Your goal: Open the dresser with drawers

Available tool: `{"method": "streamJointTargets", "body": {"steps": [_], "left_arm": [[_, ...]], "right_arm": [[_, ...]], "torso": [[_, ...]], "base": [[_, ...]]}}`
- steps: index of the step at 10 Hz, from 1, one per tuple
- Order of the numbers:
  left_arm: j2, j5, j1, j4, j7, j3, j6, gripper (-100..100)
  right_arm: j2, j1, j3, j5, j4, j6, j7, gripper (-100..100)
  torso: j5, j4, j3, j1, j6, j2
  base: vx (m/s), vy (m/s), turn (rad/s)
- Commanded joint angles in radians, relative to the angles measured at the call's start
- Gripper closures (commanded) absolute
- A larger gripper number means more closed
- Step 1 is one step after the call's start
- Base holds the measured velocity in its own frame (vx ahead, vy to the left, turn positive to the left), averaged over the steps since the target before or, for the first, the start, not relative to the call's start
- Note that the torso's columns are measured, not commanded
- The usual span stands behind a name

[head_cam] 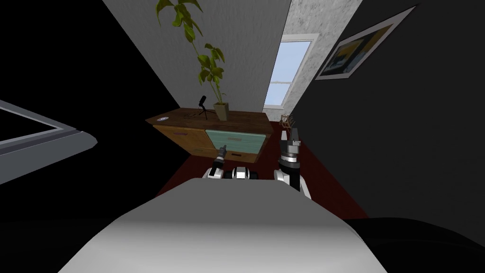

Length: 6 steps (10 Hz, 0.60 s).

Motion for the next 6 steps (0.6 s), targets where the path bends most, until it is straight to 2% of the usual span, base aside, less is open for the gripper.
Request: {"method": "streamJointTargets", "body": {"steps": [1, 3, 4, 5, 6], "left_arm": [[0.055, 0.000, -0.001, -0.002, 0.000, 0.000, 0.001, -100], [0.091, 0.001, -0.004, -0.007, 0.001, 0.001, 0.005, -100], [0.080, 0.003, -0.011, -0.011, 0.002, 0.003, 0.016, -100], [0.093, 0.004, -0.016, -0.014, 0.002, 0.004, 0.023, -100], [0.076, 0.006, -0.022, -0.012, 0.002, 0.005, 0.032, -100]], "right_arm": [[0.000, 0.000, 0.000, 0.000, 0.000, 0.000, 0.000, 0], [0.000, 0.000, 0.000, 0.000, 0.000, 0.000, 0.000, 0], [0.000, 0.000, 0.000, 0.000, 0.000, 0.000, 0.000, 0], [0.000, 0.001, 0.000, 0.000, 0.000, 0.000, 0.000, 0], [0.000, 0.001, 0.000, 0.000, 0.000, 0.000, 0.000, 0]], "torso": [[0.000, -0.001, -0.003, 0.001, 0.000, -0.004], [0.000, 0.000, 0.000, 0.001, 0.000, 0.001], [0.000, 0.000, 0.001, 0.001, 0.000, 0.003], [0.000, 0.000, 0.000, -0.001, 0.000, 0.001], [0.000, 0.000, 0.000, -0.002, 0.000, 0.001]], "base": [[0.009, -0.007, 0.000], [0.039, -0.008, -0.003], [0.121, -0.036, -0.014], [0.147, -0.068, -0.024], [0.143, -0.075, -0.013]]}}
